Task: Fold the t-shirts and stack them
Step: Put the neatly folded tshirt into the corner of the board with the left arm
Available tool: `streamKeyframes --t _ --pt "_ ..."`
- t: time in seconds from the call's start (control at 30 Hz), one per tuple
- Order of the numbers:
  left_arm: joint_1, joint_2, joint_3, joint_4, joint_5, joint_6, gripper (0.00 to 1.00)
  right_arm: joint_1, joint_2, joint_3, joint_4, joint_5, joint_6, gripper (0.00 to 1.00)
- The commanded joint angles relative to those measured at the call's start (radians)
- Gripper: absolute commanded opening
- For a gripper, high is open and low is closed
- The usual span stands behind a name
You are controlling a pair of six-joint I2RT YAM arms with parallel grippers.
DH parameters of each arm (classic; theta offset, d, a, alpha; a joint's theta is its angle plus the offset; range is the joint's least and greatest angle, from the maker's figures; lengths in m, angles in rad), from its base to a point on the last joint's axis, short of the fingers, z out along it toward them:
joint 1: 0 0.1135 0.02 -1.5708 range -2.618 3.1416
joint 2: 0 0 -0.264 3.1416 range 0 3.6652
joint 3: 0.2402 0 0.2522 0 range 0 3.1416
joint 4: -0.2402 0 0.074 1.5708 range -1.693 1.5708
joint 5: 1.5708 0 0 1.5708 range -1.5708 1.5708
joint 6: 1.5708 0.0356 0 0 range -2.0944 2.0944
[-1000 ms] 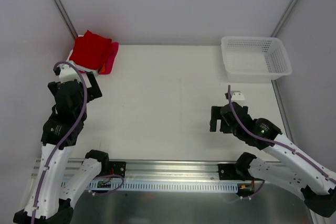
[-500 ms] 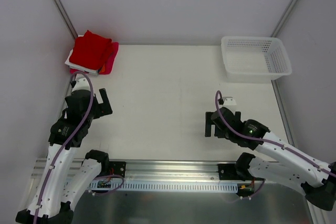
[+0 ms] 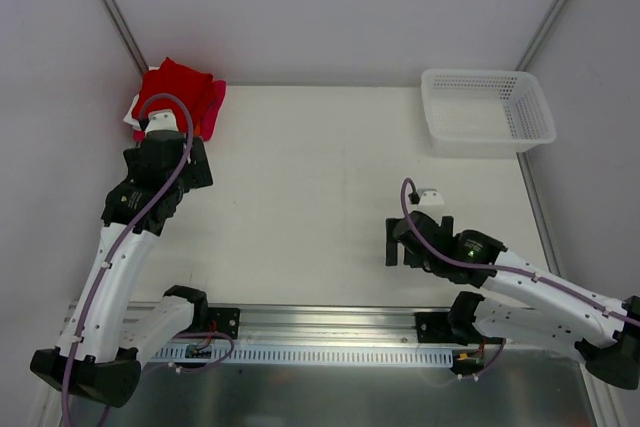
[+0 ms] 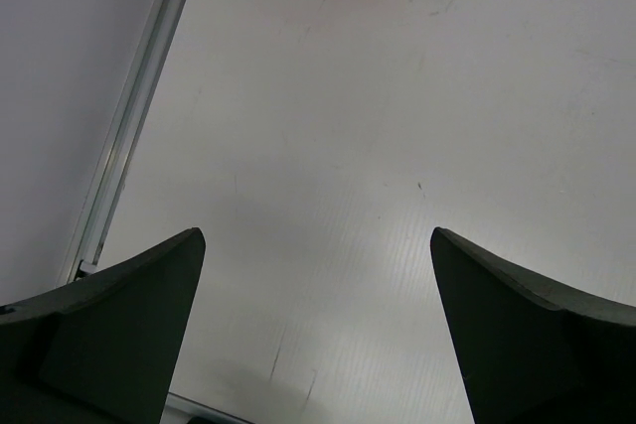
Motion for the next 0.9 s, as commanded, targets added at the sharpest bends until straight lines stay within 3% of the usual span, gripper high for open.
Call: streamKeyframes --t 0.0,0.13,0.43,0.87 --pt "-0.002 -0.022 0.047 0.075 0.026 0.068 0.99 0.017 -0.043 0.013 -0.058 0.055 0.045 0.99" --pt "0.036 -0.037 0.01 0.152 0.027 0.088 0.99 0.017 -0.089 -0.007 -0.073 0.062 0.051 0.99" --pt "0.196 -0.106 -0.091 0.232 0.235 0.05 0.99 0.019 -0.106 -0.014 -0.084 0.064 0.033 1.0" --pt "0.203 -0.189 -0.129 0.286 0.267 0.068 0.99 0.031 -0.136 -0.069 -0.07 0.041 0.06 1.0"
